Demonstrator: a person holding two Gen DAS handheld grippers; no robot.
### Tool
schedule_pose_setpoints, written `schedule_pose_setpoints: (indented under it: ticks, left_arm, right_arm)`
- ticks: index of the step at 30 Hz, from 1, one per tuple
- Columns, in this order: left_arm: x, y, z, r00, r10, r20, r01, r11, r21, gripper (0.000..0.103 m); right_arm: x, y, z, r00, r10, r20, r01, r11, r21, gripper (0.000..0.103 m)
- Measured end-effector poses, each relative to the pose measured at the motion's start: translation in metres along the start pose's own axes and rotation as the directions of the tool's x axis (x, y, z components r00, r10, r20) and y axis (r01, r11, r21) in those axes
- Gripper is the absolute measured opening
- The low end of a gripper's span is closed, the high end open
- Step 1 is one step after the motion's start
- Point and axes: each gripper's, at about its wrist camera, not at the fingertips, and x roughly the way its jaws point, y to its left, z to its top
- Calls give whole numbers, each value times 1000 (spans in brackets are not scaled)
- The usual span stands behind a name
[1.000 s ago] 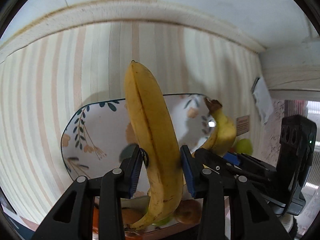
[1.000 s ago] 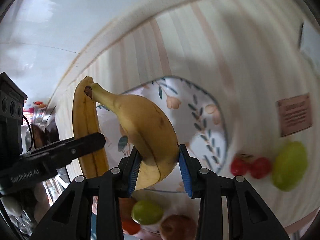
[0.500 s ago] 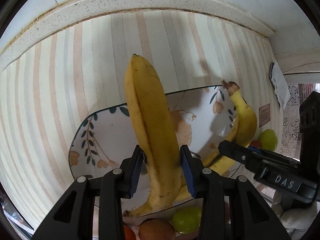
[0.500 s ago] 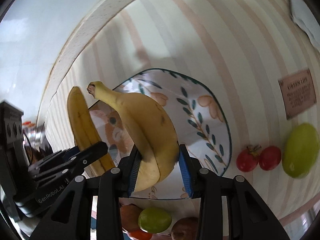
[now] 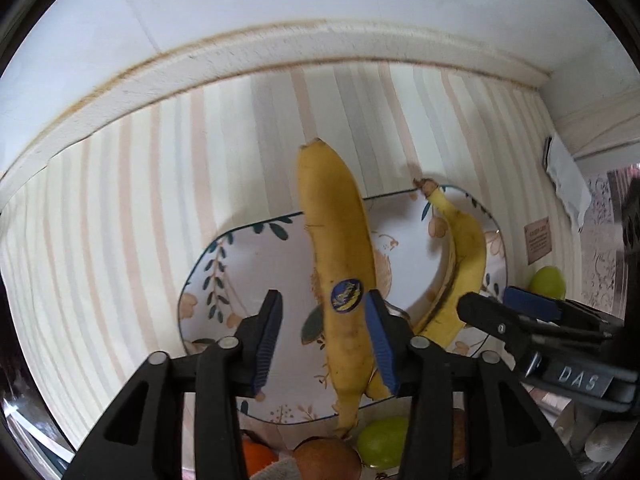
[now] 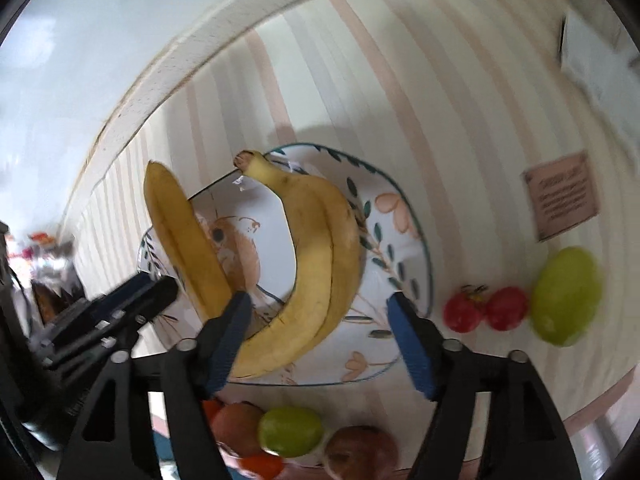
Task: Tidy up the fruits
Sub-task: 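Open both tools to set the bananas on the plate, then withdraw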
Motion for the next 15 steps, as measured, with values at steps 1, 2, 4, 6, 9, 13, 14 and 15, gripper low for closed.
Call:
schedule_pose_setpoints:
  ticks: [1, 2, 4, 6, 9, 13, 14, 15]
  left_arm:
    - [-6, 3, -4, 1000, -2, 27, 3, 1000, -16, 53]
    - [-10, 5, -6, 999, 7, 44, -6, 1000, -24, 67]
    - [-19, 11, -13, 997, 35, 71, -31, 999, -44, 82]
    - [-25, 14, -21, 995, 43, 95, -38, 998, -59, 86]
    - [-37, 21, -36, 990, 62, 130, -52, 995, -80, 92]
    - [-55, 25, -58, 981, 65, 183, -45, 993, -109, 93]
    - [-60, 24, -63, 978, 70, 197, -48, 993, -112, 93]
    - [-66, 23, -68, 974, 75, 213, -52, 992, -111, 93]
  right_arm:
    - [-2, 3, -3, 1000, -24, 14, 24, 999, -21, 85]
    - [-6, 6, -8, 998, -50, 37, 52, 997, -50, 88]
    - [-12, 13, -15, 994, -92, 65, 98, 991, -86, 89]
    - [-17, 18, -25, 989, -118, 90, 129, 984, -119, 93]
    - [-29, 28, -40, 984, -116, 136, 137, 979, -152, 93]
    - [-50, 38, -60, 967, -126, 221, 168, 969, -184, 93]
    - [-57, 36, -62, 964, -122, 235, 168, 968, -187, 93]
    - [-65, 36, -66, 960, -118, 252, 169, 967, -192, 93]
